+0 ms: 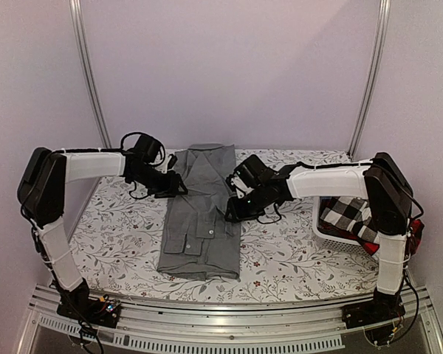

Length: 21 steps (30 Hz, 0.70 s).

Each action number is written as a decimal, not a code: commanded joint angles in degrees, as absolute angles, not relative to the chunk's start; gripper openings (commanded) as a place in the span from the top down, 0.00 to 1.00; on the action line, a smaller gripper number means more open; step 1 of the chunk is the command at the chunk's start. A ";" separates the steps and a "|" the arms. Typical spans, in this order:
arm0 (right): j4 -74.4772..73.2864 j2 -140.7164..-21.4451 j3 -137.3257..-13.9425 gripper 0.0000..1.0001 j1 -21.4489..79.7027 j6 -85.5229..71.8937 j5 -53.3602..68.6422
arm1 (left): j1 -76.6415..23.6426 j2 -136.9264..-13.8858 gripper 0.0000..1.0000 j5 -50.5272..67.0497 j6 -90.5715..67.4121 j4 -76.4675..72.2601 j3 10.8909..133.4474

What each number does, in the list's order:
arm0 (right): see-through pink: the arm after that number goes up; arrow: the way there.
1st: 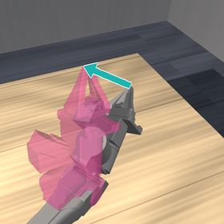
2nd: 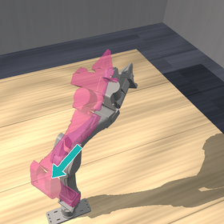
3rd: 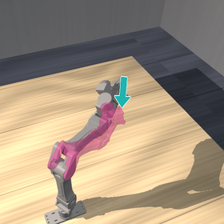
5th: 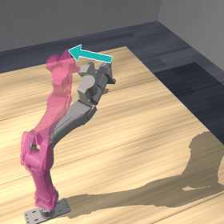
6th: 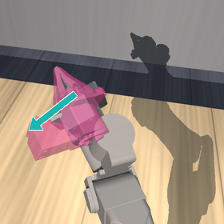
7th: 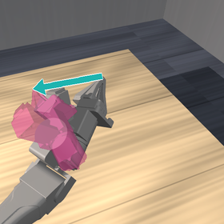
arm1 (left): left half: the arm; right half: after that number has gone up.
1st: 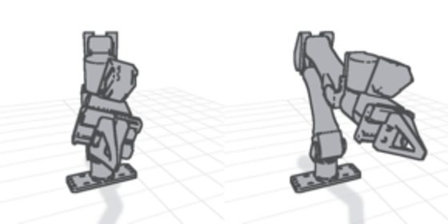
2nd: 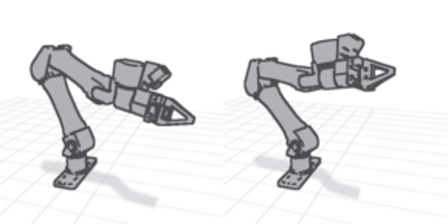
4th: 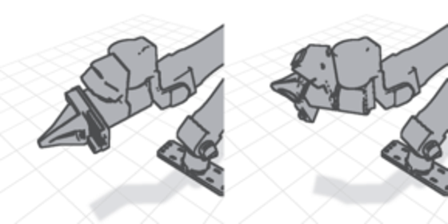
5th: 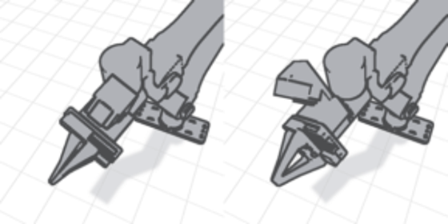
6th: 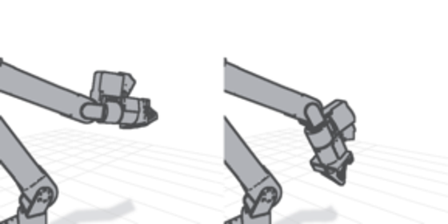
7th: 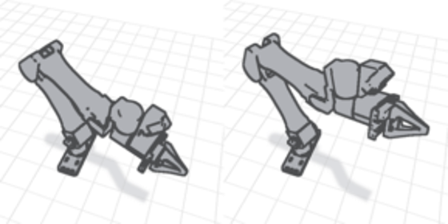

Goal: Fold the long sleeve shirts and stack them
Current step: Adjust the sleeve at the center of the board.

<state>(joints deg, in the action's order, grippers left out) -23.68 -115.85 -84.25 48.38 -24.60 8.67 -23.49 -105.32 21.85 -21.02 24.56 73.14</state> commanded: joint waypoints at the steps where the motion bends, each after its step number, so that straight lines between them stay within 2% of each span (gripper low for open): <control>1: -25.38 -115.90 -84.70 0.65 49.24 -25.27 5.97 | -23.10 -108.85 0.47 15.84 -28.63 19.14 74.89; 21: -27.01 -119.11 -86.57 0.63 50.84 -25.67 3.96 | -19.95 -121.97 0.52 15.74 -32.28 15.37 84.77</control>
<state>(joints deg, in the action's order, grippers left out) -26.20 -117.67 -84.93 50.19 -25.54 4.80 -20.67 -120.36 15.16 -31.68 17.37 82.41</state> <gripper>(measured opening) 0.363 0.503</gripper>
